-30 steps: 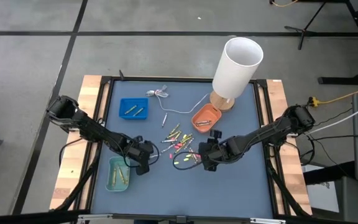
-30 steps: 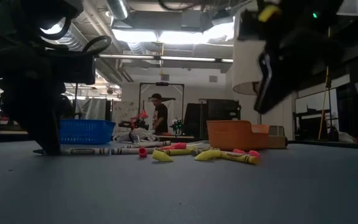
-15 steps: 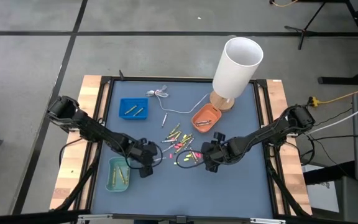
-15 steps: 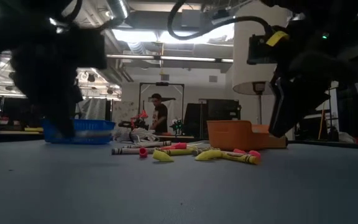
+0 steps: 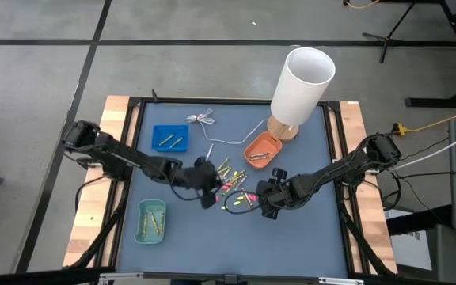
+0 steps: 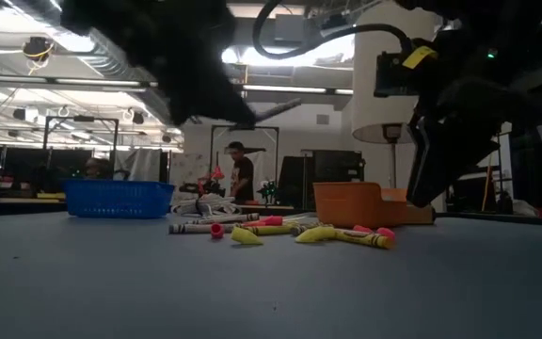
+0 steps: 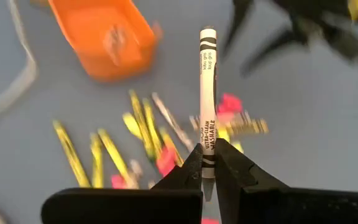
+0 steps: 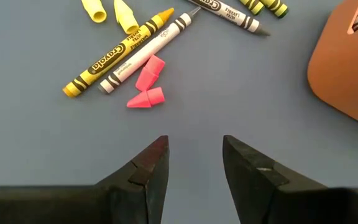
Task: Sort crayons
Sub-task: Put the gray crayon into the orange bin
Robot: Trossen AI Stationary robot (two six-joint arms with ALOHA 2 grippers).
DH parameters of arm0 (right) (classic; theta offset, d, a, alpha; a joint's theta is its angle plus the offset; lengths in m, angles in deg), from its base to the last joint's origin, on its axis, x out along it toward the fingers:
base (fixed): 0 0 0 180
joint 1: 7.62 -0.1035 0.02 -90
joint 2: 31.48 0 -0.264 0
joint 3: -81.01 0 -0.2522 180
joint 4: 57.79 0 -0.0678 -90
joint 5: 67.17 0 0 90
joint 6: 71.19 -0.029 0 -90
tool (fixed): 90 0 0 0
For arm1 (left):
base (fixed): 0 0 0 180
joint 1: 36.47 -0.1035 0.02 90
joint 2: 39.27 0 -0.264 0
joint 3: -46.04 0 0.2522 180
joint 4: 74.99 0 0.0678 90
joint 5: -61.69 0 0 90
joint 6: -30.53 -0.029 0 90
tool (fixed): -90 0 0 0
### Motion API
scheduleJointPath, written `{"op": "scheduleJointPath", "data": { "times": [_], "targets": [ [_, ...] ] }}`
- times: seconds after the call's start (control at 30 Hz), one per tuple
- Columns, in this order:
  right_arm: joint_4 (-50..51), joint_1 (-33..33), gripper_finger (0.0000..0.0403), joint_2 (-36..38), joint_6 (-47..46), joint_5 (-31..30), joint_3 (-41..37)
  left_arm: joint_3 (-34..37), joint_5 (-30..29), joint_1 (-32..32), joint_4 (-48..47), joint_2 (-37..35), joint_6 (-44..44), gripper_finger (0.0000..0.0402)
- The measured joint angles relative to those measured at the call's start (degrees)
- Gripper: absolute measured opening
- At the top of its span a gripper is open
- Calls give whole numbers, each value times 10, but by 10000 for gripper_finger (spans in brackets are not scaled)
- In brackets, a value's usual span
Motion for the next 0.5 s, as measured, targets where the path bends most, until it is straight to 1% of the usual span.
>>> {"op": "scheduleJointPath", "data": {
  "times": [0.13, 0.23, 0.37, 0.5],
  "targets": [
    [0, 0, 150, 0, 0, 0, 0, 0, 0, -54, 82, 0, -41, 4],
    [0, 0, 150, 0, 2, 0, 0, -1, 0, -88, 153, 13, -62, 4],
    [0, 0, 150, 0, 2, 0, 0, -1, 10, -122, 244, 50, -83, 5],
    [-1, 0, 150, 0, 2, 0, 0, -1, 26, -149, 327, 105, -84, 5]
  ]
}}
